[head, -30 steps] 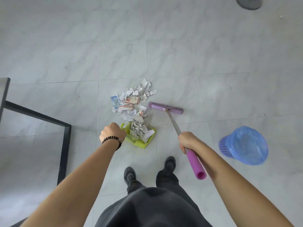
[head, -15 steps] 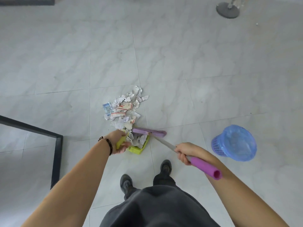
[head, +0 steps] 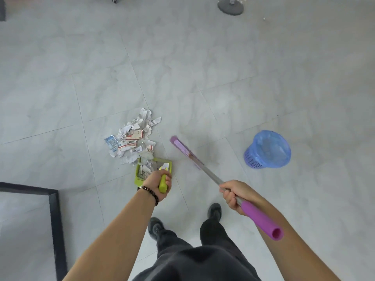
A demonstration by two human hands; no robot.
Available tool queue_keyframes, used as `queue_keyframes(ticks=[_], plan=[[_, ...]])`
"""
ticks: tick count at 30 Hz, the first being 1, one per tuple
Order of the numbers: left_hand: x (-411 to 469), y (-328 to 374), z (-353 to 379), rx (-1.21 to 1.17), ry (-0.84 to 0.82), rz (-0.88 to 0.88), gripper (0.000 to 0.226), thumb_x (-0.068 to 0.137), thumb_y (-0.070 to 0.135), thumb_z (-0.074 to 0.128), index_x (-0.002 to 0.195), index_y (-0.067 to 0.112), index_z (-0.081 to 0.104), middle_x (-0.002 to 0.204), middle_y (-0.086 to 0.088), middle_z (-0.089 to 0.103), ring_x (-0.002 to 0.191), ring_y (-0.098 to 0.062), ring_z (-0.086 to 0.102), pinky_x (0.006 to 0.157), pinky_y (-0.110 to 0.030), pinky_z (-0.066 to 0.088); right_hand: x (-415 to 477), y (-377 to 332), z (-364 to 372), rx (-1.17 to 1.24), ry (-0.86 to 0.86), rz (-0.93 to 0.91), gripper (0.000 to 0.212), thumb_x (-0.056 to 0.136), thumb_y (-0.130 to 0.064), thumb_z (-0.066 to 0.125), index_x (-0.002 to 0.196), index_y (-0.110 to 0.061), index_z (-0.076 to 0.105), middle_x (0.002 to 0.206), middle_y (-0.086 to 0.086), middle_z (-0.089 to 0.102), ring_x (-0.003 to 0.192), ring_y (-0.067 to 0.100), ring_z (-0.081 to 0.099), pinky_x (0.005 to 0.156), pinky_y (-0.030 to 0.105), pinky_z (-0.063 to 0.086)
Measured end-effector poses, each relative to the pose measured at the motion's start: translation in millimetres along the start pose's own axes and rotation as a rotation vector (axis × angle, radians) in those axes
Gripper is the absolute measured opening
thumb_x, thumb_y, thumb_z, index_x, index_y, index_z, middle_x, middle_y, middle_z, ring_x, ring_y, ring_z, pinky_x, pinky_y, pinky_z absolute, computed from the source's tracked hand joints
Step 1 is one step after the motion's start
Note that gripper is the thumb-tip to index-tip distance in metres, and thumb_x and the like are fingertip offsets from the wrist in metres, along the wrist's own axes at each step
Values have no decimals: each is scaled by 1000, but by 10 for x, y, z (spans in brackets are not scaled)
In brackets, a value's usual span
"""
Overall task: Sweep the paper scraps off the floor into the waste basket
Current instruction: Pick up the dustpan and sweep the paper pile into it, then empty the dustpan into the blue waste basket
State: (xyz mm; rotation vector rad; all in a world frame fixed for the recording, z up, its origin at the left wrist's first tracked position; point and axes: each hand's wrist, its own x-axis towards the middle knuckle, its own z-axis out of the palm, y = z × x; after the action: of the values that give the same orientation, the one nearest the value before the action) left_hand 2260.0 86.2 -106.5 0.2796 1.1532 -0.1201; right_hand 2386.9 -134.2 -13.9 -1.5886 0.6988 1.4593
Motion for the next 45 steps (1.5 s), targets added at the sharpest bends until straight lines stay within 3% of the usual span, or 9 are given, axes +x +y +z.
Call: queue_keyframes(ticks=[3,5,9,11,15,18,24,29,45], plan=[[-174,-201,61,94,-55,-30,2,93,4,50,95,5,49,77,-9,62,35,-7,50,31,-14,40,-106,160,-166,99,-5,-32,27,99,-13,47,73,-13,46,45,-8,41,28,-1,36,28,11,31],[-276,-342,153,60,-120,-55,19,92,1,49,110,6,47,81,-15,66,40,-10,53,34,-17,43,-143,224,-339,131,-16,-51,25,98,-12,48,74,-13,47,46,-8,41,28,-1,36,28,10,32],[-540,-647,570,-19,-240,-53,37,92,-2,45,125,13,42,114,-24,61,41,-10,50,33,-18,41,-262,317,-786,183,-55,-103,24,97,-11,48,74,-13,46,47,-7,42,28,-1,36,28,11,32],[-673,-856,848,24,-271,-19,39,90,-1,49,125,17,42,104,-18,67,38,-8,46,32,-18,38,-404,383,-1062,198,-69,-148,22,97,-9,49,75,-12,47,47,-7,42,28,-1,37,28,11,33],[-936,-1338,1398,102,-292,46,6,93,6,49,91,11,47,66,-4,58,33,-5,42,28,-15,33,-752,552,-1740,235,-95,-249,18,96,-7,50,79,-11,48,47,-6,42,30,0,37,28,11,32],[-1035,-1680,1796,126,-308,76,14,95,8,44,83,13,45,57,3,48,32,-4,40,27,-15,31,-1011,681,-2259,276,-96,-334,23,96,-7,51,75,-14,46,46,-8,40,31,0,34,30,10,30],[-1018,-2180,2423,345,-284,82,12,95,9,47,87,16,43,58,4,43,32,-5,37,26,-16,28,-1297,901,-3043,375,-37,-446,29,98,-9,49,72,-18,38,44,-8,36,30,0,30,29,12,26],[-978,-2438,2805,559,-271,116,17,95,6,49,82,14,43,58,2,44,33,-5,35,27,-16,27,-1318,944,-3329,449,91,-497,21,95,-9,51,76,-16,43,48,-6,40,32,3,31,31,15,27],[-130,-2725,3452,1510,-253,60,15,90,0,51,76,4,49,59,-8,48,38,-14,40,39,-20,32,-1066,912,-3486,803,324,-326,19,93,-3,51,75,-11,48,51,-1,44,31,4,35,33,14,30]])
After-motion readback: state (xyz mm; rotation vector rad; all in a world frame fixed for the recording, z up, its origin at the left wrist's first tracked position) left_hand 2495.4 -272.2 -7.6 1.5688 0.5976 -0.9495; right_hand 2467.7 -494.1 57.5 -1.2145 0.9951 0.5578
